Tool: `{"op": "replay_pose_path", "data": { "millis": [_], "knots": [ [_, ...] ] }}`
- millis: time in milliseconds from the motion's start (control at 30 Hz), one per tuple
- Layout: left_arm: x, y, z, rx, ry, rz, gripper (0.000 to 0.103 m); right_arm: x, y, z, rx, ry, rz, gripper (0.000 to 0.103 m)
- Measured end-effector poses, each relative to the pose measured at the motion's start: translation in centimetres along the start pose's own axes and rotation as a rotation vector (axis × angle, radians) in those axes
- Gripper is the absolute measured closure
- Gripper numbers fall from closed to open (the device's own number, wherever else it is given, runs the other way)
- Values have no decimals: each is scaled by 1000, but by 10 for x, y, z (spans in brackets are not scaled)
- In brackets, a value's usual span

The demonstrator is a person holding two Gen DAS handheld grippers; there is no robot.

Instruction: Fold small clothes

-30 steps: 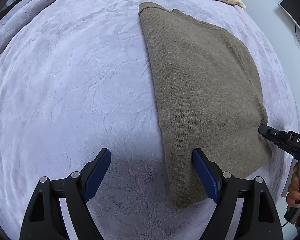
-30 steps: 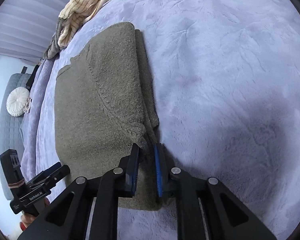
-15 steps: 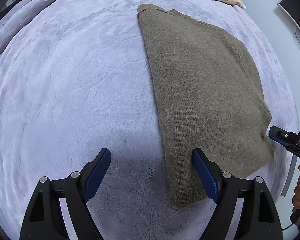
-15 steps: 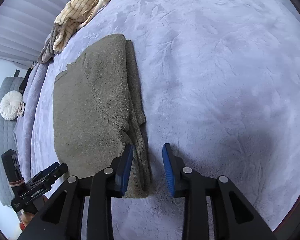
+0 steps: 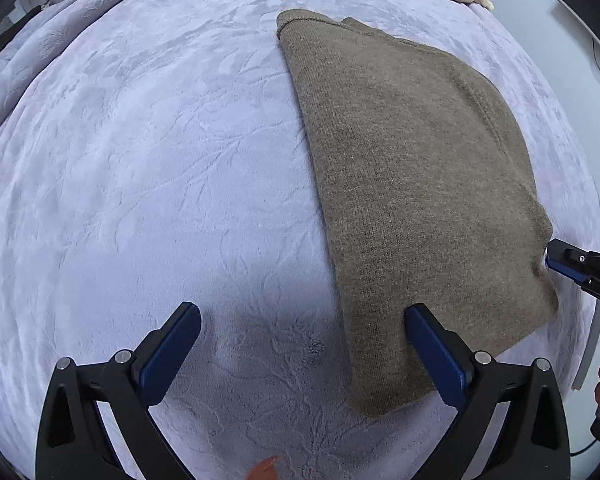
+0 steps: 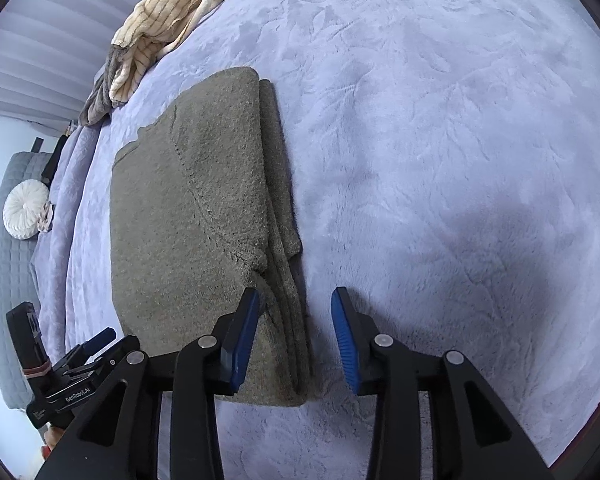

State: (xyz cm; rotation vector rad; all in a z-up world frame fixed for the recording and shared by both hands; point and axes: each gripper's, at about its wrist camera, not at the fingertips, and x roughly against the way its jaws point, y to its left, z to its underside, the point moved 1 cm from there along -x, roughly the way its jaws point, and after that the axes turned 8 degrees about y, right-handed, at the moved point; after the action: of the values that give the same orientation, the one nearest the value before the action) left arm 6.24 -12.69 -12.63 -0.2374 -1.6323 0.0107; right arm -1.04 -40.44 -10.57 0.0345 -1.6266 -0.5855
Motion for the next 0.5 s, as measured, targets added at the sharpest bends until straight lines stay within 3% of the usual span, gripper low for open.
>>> {"op": "replay_pose_path", "data": {
  "millis": [133,233,300,400,500],
  "knots": [
    [13,14,-13,43,-31,51,0,5,3,-9,30,-12,-41,50],
    [16,30,-34,81,-44,80,0,5,4,-25,46,-3,-124,49],
    [11,40,-48,102,-23,100,0,3,5,-37,57,10,-175,42],
    [-4,48,-67,116,43,256,0,-6,4,-56,72,44,-231,39],
    [-14,43,-82,111,55,387,0,-19,0,-73,71,92,-285,39]
  ]
}}
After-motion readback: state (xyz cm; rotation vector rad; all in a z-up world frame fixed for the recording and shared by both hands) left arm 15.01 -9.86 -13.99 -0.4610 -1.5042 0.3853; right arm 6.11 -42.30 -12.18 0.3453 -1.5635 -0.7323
